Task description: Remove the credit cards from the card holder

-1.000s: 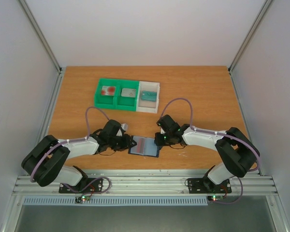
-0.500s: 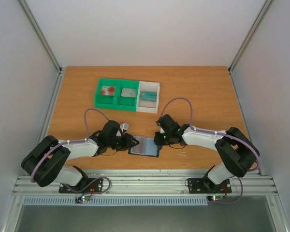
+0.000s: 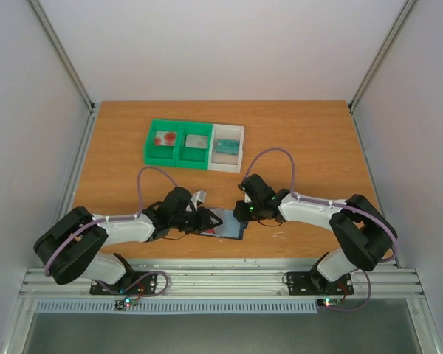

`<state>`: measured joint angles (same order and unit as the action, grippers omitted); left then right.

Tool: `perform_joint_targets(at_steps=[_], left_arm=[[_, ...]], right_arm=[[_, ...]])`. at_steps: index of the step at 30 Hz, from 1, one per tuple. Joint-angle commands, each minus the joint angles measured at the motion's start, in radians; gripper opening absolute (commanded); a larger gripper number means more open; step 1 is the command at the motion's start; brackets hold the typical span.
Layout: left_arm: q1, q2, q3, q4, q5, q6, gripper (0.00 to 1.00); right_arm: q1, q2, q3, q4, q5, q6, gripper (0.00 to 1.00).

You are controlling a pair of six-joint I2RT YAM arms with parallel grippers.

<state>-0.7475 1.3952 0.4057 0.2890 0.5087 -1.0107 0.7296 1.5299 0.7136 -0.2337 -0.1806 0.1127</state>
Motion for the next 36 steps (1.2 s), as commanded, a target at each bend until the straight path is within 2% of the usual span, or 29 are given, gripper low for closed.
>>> perform_joint_targets(at_steps=[1, 7, 11, 25, 36], left_arm=[[-0.025, 0.037, 0.054, 0.083, -0.015, -0.005, 0.35], [-0.044, 0.105, 0.058, 0.179, 0.009, -0.031, 0.33], [-0.06, 0.138, 0.071, 0.224, 0.025, -0.045, 0.34], [-0.102, 0.153, 0.104, 0.324, 0.054, -0.048, 0.34], [-0.102, 0.136, 0.132, 0.329, 0.09, -0.037, 0.41]], right_arm=[[0.007, -0.055, 0.017, -0.022, 0.02, 0.0, 0.33], [0.005, -0.131, 0.022, -0.086, 0.068, -0.002, 0.46], [0.006, -0.173, 0.017, -0.111, 0.089, -0.001, 0.5], [0.006, -0.247, 0.007, -0.15, 0.113, 0.018, 0.55], [0.007, -0.274, -0.01, -0.152, 0.103, 0.044, 0.55]])
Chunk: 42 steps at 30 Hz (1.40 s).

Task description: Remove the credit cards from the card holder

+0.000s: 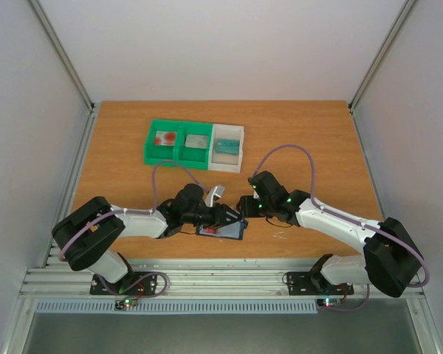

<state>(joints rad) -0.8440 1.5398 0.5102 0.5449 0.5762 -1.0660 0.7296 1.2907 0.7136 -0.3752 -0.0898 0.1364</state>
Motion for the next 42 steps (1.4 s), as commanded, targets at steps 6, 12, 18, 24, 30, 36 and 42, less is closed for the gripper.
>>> perform_joint_targets(at_steps=[6, 12, 18, 24, 30, 36, 42], left_arm=[[-0.006, -0.05, 0.047, -0.008, 0.027, 0.065, 0.44], [-0.004, -0.155, 0.072, -0.182, -0.032, 0.138, 0.47], [0.003, -0.238, 0.109, -0.477, -0.181, 0.247, 0.47], [0.049, -0.306, 0.085, -0.693, -0.323, 0.298, 0.48], [0.125, -0.352, 0.008, -0.705, -0.326, 0.289, 0.48], [0.145, -0.32, -0.019, -0.682, -0.307, 0.287, 0.48], [0.145, -0.261, -0.039, -0.598, -0.255, 0.267, 0.44]], right_arm=[[0.005, -0.05, -0.011, -0.013, 0.015, 0.026, 0.56], [0.007, -0.063, -0.013, -0.018, 0.028, 0.026, 0.58], [0.006, -0.075, -0.007, -0.024, 0.013, 0.026, 0.59], [0.006, -0.079, -0.013, 0.008, -0.047, 0.036, 0.48], [0.009, -0.009, -0.01, 0.076, -0.149, 0.07, 0.45], [0.019, 0.05, -0.009, 0.104, -0.186, 0.082, 0.45], [0.02, 0.117, -0.031, 0.125, -0.172, 0.074, 0.37]])
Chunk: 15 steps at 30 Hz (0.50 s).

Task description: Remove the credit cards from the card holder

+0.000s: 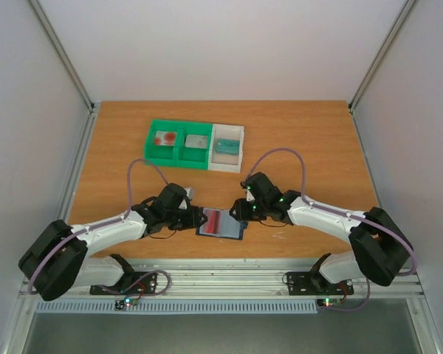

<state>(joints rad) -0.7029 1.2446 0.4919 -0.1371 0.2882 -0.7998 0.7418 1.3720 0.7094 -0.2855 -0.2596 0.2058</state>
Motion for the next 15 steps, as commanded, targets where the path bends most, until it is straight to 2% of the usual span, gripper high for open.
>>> perform_joint_targets(at_steps=[1, 7, 11, 15], left_arm=[[0.003, 0.044, -0.026, 0.097, 0.041, -0.006, 0.42], [0.003, 0.059, -0.034, 0.105, 0.045, -0.015, 0.41], [0.003, 0.057, -0.043, 0.123, 0.062, -0.012, 0.33], [0.003, 0.07, -0.052, 0.127, 0.055, -0.025, 0.33]], right_arm=[[0.008, 0.043, -0.032, 0.038, 0.002, 0.003, 0.36], [0.008, 0.073, -0.032, 0.022, 0.036, -0.018, 0.33], [0.008, 0.078, -0.033, 0.026, 0.037, -0.018, 0.31], [0.008, 0.072, -0.035, 0.028, 0.039, -0.016, 0.31]])
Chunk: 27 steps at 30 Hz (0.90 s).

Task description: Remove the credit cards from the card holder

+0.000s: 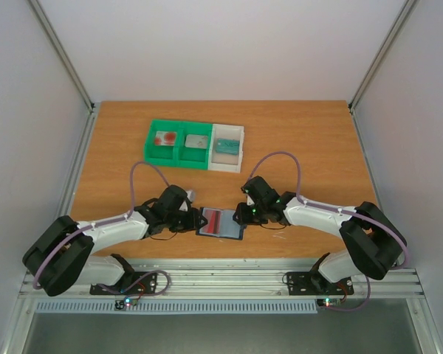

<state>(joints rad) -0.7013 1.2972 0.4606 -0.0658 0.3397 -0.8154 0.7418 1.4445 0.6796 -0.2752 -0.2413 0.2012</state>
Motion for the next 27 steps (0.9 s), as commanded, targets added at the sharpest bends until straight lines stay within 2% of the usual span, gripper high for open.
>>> perform_joint_targets(at_steps=[1, 7, 12, 15, 27], left_arm=[[0.003, 0.022, -0.021, 0.055, 0.001, -0.012, 0.33], [0.002, 0.045, -0.014, 0.055, 0.0, -0.012, 0.32], [0.001, 0.039, -0.025, 0.096, 0.016, -0.02, 0.1], [0.0, 0.022, -0.023, 0.098, 0.027, -0.025, 0.01], [-0.024, -0.019, -0.018, 0.217, 0.124, -0.085, 0.0]], right_arm=[[0.009, -0.001, -0.007, 0.018, 0.022, -0.011, 0.31], [0.008, 0.004, -0.008, 0.024, 0.022, -0.011, 0.31], [0.008, 0.012, -0.009, 0.031, 0.026, -0.011, 0.31], [0.008, 0.011, -0.009, 0.034, 0.027, -0.011, 0.31], [0.008, 0.014, -0.004, 0.052, 0.03, -0.006, 0.31]])
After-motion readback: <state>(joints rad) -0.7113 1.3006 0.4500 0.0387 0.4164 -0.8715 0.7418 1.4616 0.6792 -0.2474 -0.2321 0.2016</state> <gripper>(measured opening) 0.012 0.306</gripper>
